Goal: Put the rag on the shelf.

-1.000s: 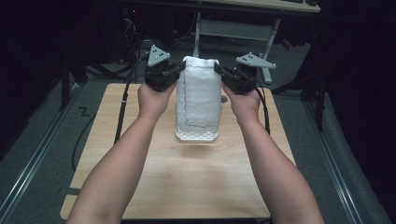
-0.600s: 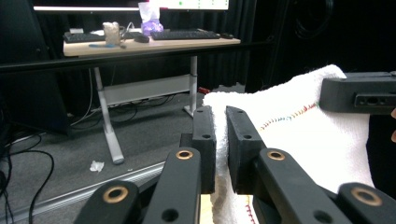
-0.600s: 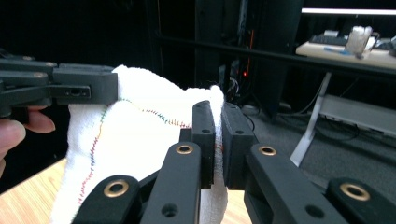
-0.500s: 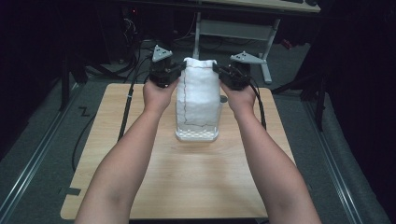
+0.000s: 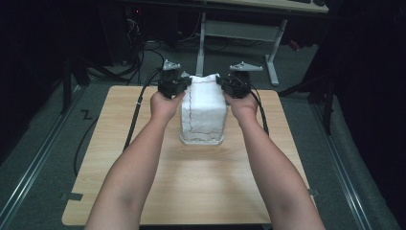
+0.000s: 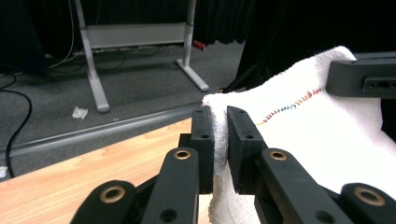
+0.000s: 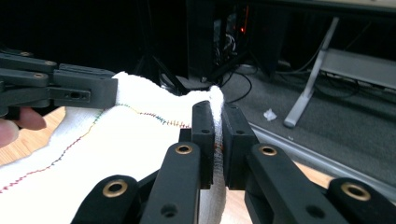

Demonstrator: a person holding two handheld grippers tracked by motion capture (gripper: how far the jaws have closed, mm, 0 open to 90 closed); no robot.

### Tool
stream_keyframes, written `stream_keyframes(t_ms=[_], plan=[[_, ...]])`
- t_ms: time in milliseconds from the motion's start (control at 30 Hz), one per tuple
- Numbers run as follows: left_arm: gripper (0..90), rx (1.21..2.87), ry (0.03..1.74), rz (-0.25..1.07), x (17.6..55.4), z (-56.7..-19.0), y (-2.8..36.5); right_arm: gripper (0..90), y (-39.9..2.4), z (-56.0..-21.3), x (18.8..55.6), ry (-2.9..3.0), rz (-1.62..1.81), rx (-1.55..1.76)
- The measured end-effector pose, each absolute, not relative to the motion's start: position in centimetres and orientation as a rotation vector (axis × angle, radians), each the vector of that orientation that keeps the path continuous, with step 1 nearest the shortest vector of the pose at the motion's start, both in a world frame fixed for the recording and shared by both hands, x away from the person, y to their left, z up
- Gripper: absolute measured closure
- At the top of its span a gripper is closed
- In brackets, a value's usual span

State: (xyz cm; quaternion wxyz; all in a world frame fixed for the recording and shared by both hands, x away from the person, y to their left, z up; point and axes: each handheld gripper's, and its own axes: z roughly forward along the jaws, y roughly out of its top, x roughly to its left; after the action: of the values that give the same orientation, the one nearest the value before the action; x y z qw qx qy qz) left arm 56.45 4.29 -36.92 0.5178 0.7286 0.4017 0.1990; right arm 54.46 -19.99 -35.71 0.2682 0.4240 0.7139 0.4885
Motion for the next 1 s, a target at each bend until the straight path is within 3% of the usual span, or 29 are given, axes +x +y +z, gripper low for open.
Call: stream_keyframes(t_ms=[67,133,267,667,1000], plan=[[78.7,1.745,0.974,0.472,56.5,-37.0,4.2,83.4,-19.9,-35.9,54.6,1.922,1.302,1.156],[69.6,1.738,0.992,0.405,56.7,-37.1,4.4,75.0,-20.0,-36.0,54.8,1.908,1.282,1.183],[64.7,1.759,0.971,0.464,56.3,-36.8,4.2,69.8,-20.1,-35.9,54.7,1.917,1.278,1.171],[59.4,1.737,0.968,0.473,55.5,-36.4,4.8,64.4,-19.8,-36.2,54.2,1.937,1.258,1.16],[57.0,1.758,0.977,0.56,53.9,-36.2,6.1,58.0,-20.2,-36.0,53.0,1.95,1.272,1.124]])
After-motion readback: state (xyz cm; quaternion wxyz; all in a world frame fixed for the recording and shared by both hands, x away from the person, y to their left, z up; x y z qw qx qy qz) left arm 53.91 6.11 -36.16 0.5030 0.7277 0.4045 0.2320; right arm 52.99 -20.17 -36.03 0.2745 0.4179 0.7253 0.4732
